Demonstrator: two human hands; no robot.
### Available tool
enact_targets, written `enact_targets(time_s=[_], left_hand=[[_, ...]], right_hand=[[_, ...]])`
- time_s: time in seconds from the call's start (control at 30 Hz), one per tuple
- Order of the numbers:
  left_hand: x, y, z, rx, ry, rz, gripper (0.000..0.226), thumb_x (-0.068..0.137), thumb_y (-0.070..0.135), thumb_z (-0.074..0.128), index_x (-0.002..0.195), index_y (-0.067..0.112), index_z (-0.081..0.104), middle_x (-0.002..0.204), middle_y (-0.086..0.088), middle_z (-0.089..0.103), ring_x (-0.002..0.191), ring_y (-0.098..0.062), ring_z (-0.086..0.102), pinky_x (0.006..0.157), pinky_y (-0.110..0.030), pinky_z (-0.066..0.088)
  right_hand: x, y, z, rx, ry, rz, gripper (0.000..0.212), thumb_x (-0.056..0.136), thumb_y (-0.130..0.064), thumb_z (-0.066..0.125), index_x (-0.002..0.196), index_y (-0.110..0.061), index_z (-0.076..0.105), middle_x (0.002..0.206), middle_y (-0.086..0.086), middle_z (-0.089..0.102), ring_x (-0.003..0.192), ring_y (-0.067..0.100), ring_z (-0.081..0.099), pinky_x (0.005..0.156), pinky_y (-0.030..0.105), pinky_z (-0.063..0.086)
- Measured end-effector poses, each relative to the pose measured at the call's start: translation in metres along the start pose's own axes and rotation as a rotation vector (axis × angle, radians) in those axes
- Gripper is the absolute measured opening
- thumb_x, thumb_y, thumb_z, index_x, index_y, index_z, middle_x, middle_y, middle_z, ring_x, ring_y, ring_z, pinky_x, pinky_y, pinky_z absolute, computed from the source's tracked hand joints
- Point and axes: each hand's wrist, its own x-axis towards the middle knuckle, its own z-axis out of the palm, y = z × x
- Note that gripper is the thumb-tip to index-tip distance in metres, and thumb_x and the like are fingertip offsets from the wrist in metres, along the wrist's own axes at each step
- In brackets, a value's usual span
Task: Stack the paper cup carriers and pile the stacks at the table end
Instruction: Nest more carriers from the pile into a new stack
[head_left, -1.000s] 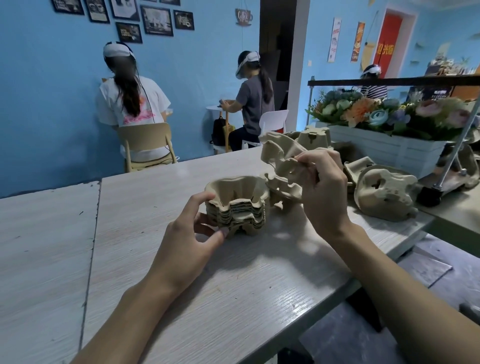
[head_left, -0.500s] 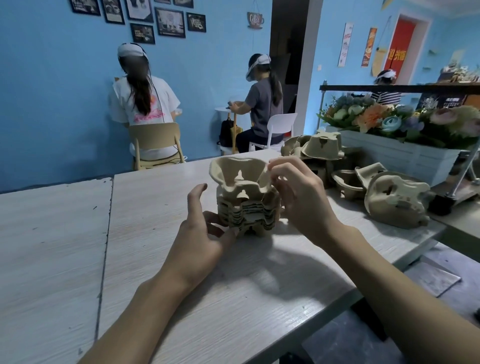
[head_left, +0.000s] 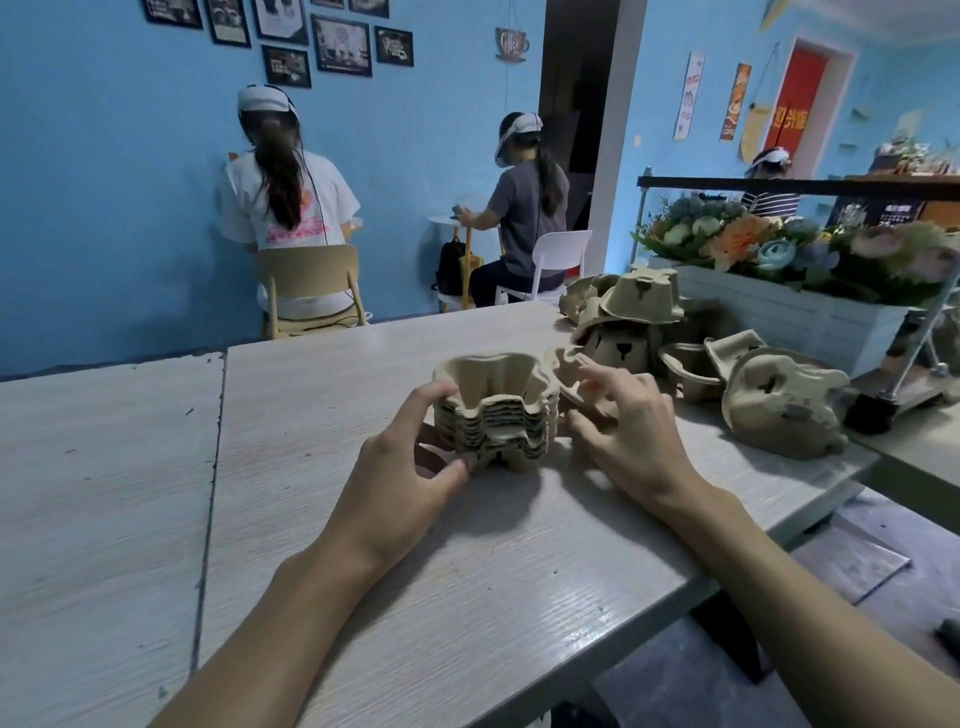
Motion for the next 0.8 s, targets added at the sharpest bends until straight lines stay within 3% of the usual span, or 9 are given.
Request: enact_targets(time_s=[0.2, 0.27, 0.4, 0.5, 0.6, 0.7, 0.8], left_hand=[[0.001, -0.002, -0.001, 0.026, 0.021, -0.006, 0.058, 0.086, 0.017, 0.077, 0.13, 0.043, 0.049, 0.089, 0.007, 0.069, 0.077, -0.008, 0.067, 0.067, -0.009, 0.046], [0.001, -0.002, -0.002, 0.033, 0.038, -0.012, 0.058, 0.085, 0.018, 0.077, 0.13, 0.043, 0.05, 0.088, 0.007, 0.07, 0.077, -0.007, 0.067, 0.067, -0.007, 0.046], [0.001, -0.001, -0.003, 0.042, 0.072, -0.016, 0.057, 0.085, 0.016, 0.078, 0.129, 0.041, 0.051, 0.085, 0.007, 0.069, 0.077, -0.004, 0.066, 0.066, -0.006, 0.045], [0.001, 0.0, -0.004, 0.042, 0.075, -0.013, 0.057, 0.085, 0.015, 0.077, 0.129, 0.04, 0.051, 0.085, 0.008, 0.068, 0.079, -0.001, 0.065, 0.067, -0.006, 0.046], [0.001, -0.001, -0.004, 0.037, 0.073, -0.011, 0.057, 0.085, 0.014, 0.077, 0.129, 0.04, 0.051, 0.085, 0.008, 0.069, 0.08, -0.002, 0.065, 0.068, -0.006, 0.046], [0.001, -0.002, -0.003, 0.036, 0.073, -0.011, 0.057, 0.085, 0.015, 0.077, 0.129, 0.04, 0.051, 0.086, 0.006, 0.069, 0.081, -0.004, 0.066, 0.069, -0.007, 0.047], [0.001, -0.003, -0.004, 0.043, 0.073, -0.004, 0.058, 0.085, 0.015, 0.078, 0.13, 0.041, 0.05, 0.087, 0.006, 0.069, 0.082, -0.003, 0.066, 0.069, -0.007, 0.048]], right_hand=[[0.001, 0.002, -0.001, -0.05, 0.109, 0.027, 0.025, 0.08, -0.004, 0.066, 0.096, -0.022, 0.074, 0.102, -0.006, 0.07, 0.098, 0.022, 0.047, 0.078, 0.032, 0.021], [-0.002, 0.001, -0.005, -0.085, 0.082, 0.046, 0.026, 0.077, -0.014, 0.065, 0.1, -0.025, 0.072, 0.112, -0.008, 0.065, 0.107, 0.021, 0.041, 0.081, 0.033, 0.019], [-0.006, -0.008, -0.004, -0.151, -0.094, -0.162, 0.044, 0.073, -0.037, 0.067, 0.118, -0.033, 0.064, 0.124, -0.015, 0.056, 0.122, 0.019, 0.033, 0.084, 0.032, 0.014], [-0.006, -0.009, -0.001, -0.152, -0.065, -0.19, 0.031, 0.077, -0.05, 0.074, 0.101, -0.03, 0.073, 0.103, -0.018, 0.066, 0.115, 0.017, 0.04, 0.085, 0.034, 0.014], [-0.007, -0.011, -0.004, -0.159, 0.024, -0.162, 0.017, 0.085, -0.041, 0.066, 0.085, -0.025, 0.071, 0.088, -0.015, 0.068, 0.108, 0.018, 0.047, 0.085, 0.037, 0.018], [-0.008, -0.014, -0.007, -0.079, 0.012, -0.121, 0.018, 0.076, -0.031, 0.052, 0.089, -0.023, 0.062, 0.088, -0.013, 0.062, 0.107, 0.018, 0.048, 0.087, 0.037, 0.02], [-0.008, -0.015, -0.007, -0.097, -0.019, -0.141, 0.03, 0.08, -0.038, 0.048, 0.102, -0.025, 0.063, 0.094, -0.015, 0.062, 0.108, 0.016, 0.048, 0.09, 0.041, 0.023]])
